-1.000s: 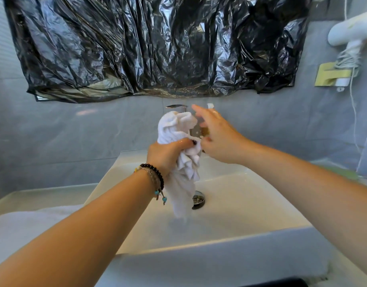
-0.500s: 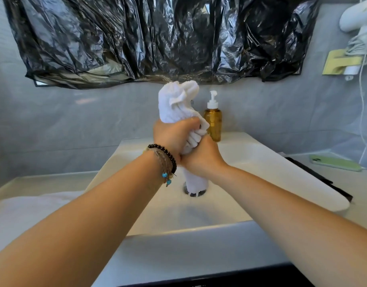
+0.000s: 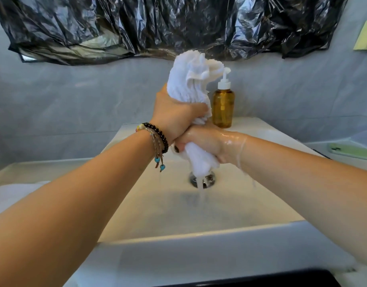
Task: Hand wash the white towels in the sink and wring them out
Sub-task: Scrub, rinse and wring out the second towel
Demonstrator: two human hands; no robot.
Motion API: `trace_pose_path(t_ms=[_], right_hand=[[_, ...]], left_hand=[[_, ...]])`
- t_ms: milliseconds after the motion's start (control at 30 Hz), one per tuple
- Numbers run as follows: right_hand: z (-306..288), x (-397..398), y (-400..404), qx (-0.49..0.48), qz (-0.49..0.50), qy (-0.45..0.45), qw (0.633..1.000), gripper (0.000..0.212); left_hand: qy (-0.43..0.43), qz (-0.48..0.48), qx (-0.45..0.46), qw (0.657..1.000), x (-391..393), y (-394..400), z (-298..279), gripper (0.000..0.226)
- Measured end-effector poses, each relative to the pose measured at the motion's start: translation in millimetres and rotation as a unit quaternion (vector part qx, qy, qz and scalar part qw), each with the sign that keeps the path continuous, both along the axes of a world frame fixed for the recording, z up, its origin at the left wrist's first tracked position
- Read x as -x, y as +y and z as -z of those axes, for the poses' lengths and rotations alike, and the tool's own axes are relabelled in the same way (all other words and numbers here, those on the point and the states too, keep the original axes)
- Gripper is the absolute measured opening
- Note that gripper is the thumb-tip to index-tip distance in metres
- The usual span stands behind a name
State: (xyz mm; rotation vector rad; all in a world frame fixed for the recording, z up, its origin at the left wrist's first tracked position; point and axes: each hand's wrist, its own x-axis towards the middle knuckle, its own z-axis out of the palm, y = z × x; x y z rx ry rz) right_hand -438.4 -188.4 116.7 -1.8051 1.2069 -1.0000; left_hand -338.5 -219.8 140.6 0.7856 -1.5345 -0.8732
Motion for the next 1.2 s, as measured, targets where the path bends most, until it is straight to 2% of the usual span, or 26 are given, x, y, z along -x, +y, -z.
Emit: trace_pose_path(t_ms=[67,200,333,433,500,567,633,667,700,767,833,900,967,1033,1100,1133,1200], right_hand=[[5.4,-4.0,-4.0,-0.048,-0.01,-0.024,0.998,0.005],[15.6,-4.8,-7.6,-0.137,-0.069,-0.053,0.987,0.009],[21.2,-0.7,-8.9,-0.18,-0.048,-0.082,0.979,0.008],[17.2,10.2,-7.5,-0.225,-0.083,-0.166,0.957,0.018],[12.2,20.1,-1.4,-0.208,-0.075,-0.167,0.961,0.037],[13.4,27.6,9.8,-0.117,0.013,-0.093,0.989,0.061],[20.1,29.1,28.3,0.064,0.121,0.046,0.99,0.083],[24.8,27.0,37.2,0.176,0.145,0.136,0.964,0.091],[30.8,24.2,42.9,0.28,0.156,0.221,0.921,0.096],[41.1,14.0,41.9,0.4,0.175,0.359,0.825,0.105],[46.2,-0.4,28.1,0.413,0.215,0.434,0.771,0.113],[38.4,-12.9,12.7,0.4,0.264,0.462,0.746,0.112],[24.9,-17.7,-1.1,0.405,0.279,0.448,0.747,0.1],[14.1,-21.7,-4.8,0.405,0.278,0.416,0.765,0.084],[9.0,-24.7,-1.9,0.361,0.273,0.41,0.792,0.067],[8.2,-25.4,-3.4,0.331,0.269,0.397,0.813,0.057],[3.8,-26.6,-5.3,0.274,0.271,0.338,0.859,0.039]], left_hand=[[-0.026,0.016,0.009,1.0,-4.1,-2.8,3.9,0.037],[-0.041,0.042,0.01,0.998,-8.9,-3.1,10.9,0.044],[-0.032,0.052,-0.019,0.998,-8.5,-6.7,16.8,0.038],[0.02,0.011,-0.04,0.999,-9.9,-10.1,12.7,0.021],[0.084,-0.022,-0.078,0.993,-14.6,-14.4,4.9,0.017],[0.18,-0.064,-0.124,0.974,-20.9,-15.2,-3.7,0.017],[0.236,-0.132,-0.17,0.948,-27.3,-17.6,-7.4,0.021],[0.247,-0.162,-0.191,0.936,-29.3,-19.3,-7.2,0.023],[0.259,-0.18,-0.209,0.926,-30.7,-21.0,-5.6,0.029],[0.282,-0.173,-0.249,0.91,-31.7,-24.1,-0.9,0.048],[0.288,-0.15,-0.284,0.902,-28.9,-29.2,6.2,0.054],[0.261,-0.082,-0.32,0.907,-22.1,-24.0,7.4,0.04],[0.256,-0.009,-0.322,0.911,-13.7,-10.5,6.5,0.018],[0.248,0.008,-0.315,0.916,-10.2,-8.1,8.2,0.019],[0.251,-0.036,-0.314,0.915,-10.4,-8.1,11.0,0.052],[0.252,-0.072,-0.302,0.917,-10.3,-7.7,9.8,0.055],[0.217,-0.155,-0.252,0.93,-8.1,-6.3,7.5,0.039]])
